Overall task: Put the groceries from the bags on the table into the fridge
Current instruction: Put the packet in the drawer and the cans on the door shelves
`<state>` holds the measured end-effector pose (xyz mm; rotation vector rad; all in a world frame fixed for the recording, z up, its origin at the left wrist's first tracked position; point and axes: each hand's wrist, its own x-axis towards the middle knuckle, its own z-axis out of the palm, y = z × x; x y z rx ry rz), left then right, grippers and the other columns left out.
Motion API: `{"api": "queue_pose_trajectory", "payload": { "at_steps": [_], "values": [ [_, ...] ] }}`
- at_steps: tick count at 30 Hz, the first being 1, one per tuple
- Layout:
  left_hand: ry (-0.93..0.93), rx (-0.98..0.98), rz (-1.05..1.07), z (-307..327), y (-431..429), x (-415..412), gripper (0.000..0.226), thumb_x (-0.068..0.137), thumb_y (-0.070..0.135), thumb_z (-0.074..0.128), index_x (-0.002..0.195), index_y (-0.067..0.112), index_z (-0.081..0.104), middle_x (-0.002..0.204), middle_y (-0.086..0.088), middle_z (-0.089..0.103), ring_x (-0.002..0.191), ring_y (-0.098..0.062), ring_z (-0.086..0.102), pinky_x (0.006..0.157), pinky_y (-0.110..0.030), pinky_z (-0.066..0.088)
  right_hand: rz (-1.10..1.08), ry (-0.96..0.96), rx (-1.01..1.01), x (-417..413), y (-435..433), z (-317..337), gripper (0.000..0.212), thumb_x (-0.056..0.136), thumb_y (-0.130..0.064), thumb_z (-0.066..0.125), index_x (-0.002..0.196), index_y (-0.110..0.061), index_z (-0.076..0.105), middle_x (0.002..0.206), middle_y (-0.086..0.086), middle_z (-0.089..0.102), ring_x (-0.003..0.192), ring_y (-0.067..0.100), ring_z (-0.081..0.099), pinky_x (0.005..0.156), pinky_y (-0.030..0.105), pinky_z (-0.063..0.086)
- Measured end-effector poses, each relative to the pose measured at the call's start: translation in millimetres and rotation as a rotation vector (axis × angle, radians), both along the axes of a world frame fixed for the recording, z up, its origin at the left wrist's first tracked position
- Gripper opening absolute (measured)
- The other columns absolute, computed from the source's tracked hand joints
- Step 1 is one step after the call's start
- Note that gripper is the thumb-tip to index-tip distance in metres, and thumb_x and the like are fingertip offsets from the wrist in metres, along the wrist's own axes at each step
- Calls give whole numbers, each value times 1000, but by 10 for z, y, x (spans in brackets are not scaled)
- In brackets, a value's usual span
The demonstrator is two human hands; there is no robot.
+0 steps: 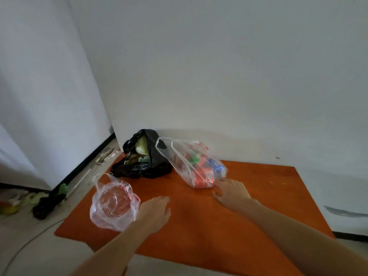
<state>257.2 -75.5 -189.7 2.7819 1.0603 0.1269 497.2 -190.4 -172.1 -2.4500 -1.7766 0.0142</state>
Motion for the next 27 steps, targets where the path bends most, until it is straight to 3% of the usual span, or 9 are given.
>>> {"api": "queue_pose_trajectory", "payload": {
  "at_steps": [5, 11, 15, 19, 23, 25, 27],
  "values": [
    [21, -49, -18, -77, 690, 159, 18, 96, 32, 46, 108, 23, 55, 99, 8, 59, 84, -8, 57, 74, -23, 47, -38, -4, 13, 37, 554, 43, 31, 96, -37, 48, 125, -28, 53, 126, -4, 59, 104, 15, 61, 79, 26, 49],
    [38, -144, -49, -422, 1238, 414, 17, 96, 35, 47, 109, 25, 54, 98, 11, 56, 80, -3, 55, 68, -17, 43, -26, 25, 47, 446, 1557, 151, 38, 97, -36, 43, 131, -22, 50, 136, 0, 53, 114, 20, 57, 88, 36, 49],
    [37, -184, 15, -504, 1625, 551, 22, 96, 36, 48, 114, 25, 55, 101, 13, 56, 77, -2, 54, 61, -14, 38, 54, 88, 109, 668, 2454, 278, 43, 92, -21, 50, 134, -24, 47, 135, 0, 51, 122, 21, 49, 98, 38, 43],
    [41, -200, 52, -535, 2009, 629, 23, 97, 34, 49, 116, 26, 56, 102, 14, 57, 79, -1, 56, 60, -12, 37, 205, 74, 42, 698, 3233, 238, 46, 88, -20, 55, 133, -24, 49, 137, 0, 50, 124, 21, 47, 102, 40, 41],
    [60, -244, 56, -626, 2212, 607, 25, 97, 33, 49, 120, 25, 55, 106, 12, 58, 76, 1, 56, 59, -11, 39, 302, 91, -150, 663, 3495, -152, 27, 86, -16, 57, 111, -25, 65, 105, -3, 66, 94, 18, 63, 85, 36, 49],
    [60, -248, 27, -654, 2345, 683, 25, 97, 33, 49, 120, 25, 55, 108, 12, 58, 78, 1, 56, 66, -13, 45, 308, 64, -288, 778, 3460, -327, 18, 85, -16, 57, 98, -21, 69, 91, -2, 69, 81, 18, 65, 69, 29, 49],
    [24, -220, -25, -641, 2503, 862, 25, 98, 32, 47, 120, 25, 55, 111, 11, 58, 84, 0, 56, 75, -17, 48, 282, 44, -373, 949, 3318, -431, 14, 84, -15, 55, 86, -15, 69, 76, -3, 65, 66, 16, 60, 57, 31, 46]
  ]
}}
